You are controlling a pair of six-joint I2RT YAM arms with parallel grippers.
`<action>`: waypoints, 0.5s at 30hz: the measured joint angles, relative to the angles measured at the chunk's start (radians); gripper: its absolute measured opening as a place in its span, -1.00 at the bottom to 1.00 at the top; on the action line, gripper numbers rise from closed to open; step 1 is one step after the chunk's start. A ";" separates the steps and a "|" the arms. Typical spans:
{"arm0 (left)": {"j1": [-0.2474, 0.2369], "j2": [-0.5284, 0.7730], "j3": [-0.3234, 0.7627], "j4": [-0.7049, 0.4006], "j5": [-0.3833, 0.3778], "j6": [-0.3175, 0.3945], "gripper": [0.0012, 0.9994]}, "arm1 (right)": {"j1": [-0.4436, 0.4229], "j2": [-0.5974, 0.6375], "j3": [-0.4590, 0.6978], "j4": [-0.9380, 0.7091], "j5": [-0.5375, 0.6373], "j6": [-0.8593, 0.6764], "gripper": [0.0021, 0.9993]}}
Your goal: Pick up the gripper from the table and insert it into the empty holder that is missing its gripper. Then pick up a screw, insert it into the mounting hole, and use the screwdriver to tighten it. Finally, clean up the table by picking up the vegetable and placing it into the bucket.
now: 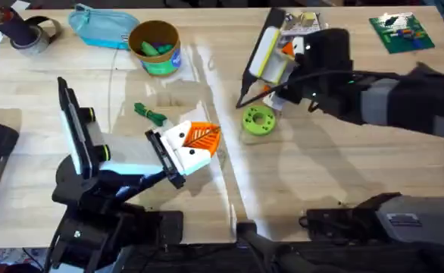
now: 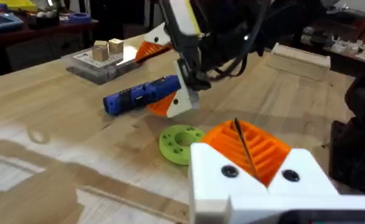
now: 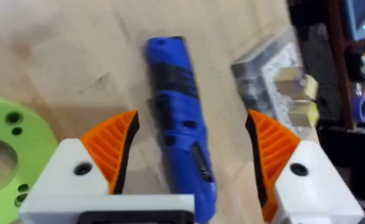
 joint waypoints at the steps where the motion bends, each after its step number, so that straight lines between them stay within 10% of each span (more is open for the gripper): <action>1: 0.000 0.000 0.000 0.000 0.000 0.000 -0.97 | -0.003 -0.027 0.000 -0.005 -0.002 0.029 0.99; 15: 0.000 0.000 0.000 0.000 0.000 0.000 -0.97 | 0.035 -0.412 -0.001 -0.308 -0.012 0.415 0.99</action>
